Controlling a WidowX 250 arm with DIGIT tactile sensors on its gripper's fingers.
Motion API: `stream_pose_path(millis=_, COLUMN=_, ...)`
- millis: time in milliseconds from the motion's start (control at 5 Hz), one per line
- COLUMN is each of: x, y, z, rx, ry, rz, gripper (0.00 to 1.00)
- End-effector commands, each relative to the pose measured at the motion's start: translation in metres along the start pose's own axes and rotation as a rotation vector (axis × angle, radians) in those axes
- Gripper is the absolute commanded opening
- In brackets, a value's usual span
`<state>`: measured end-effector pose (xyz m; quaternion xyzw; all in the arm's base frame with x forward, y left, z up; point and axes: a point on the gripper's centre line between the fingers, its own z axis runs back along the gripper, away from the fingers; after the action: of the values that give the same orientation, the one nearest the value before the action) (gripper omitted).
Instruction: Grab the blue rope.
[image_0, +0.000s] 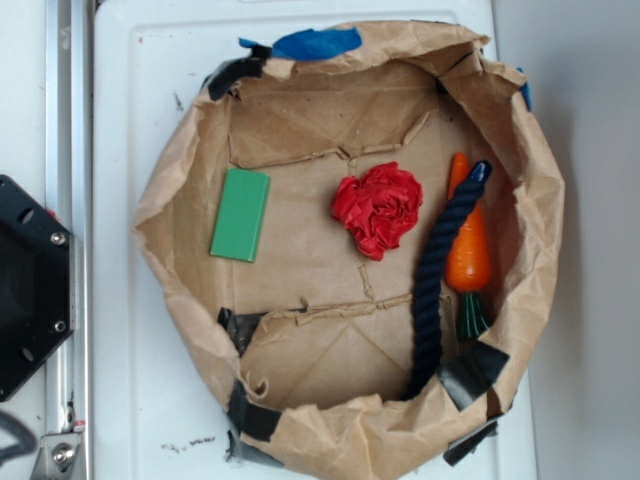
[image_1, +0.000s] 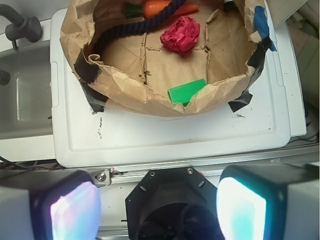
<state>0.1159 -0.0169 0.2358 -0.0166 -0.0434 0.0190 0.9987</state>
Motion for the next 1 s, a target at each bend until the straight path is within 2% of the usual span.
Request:
stream_pose_path(millis=0, x=0.000, y=0.000, z=0.000, rx=0.000, ry=0.000, rz=0.000, gripper=1.00)
stream_pose_path(millis=200, x=0.040, y=-0.007, z=-0.007, rx=0.021, ry=-0.054, rz=0.090, gripper=1.00)
stream_pose_path(millis=400, x=0.073, y=0.001, z=-0.015, rx=0.038, ry=-0.101, rz=0.210, gripper=1.00)
stream_pose_path(millis=600, x=0.096, y=0.006, z=-0.029, rx=-0.039, ry=-0.158, rz=0.380, gripper=1.00)
stream_pose_path(millis=800, x=0.112, y=0.014, z=-0.044, rx=-0.136, ry=-0.184, rz=0.440, gripper=1.00)
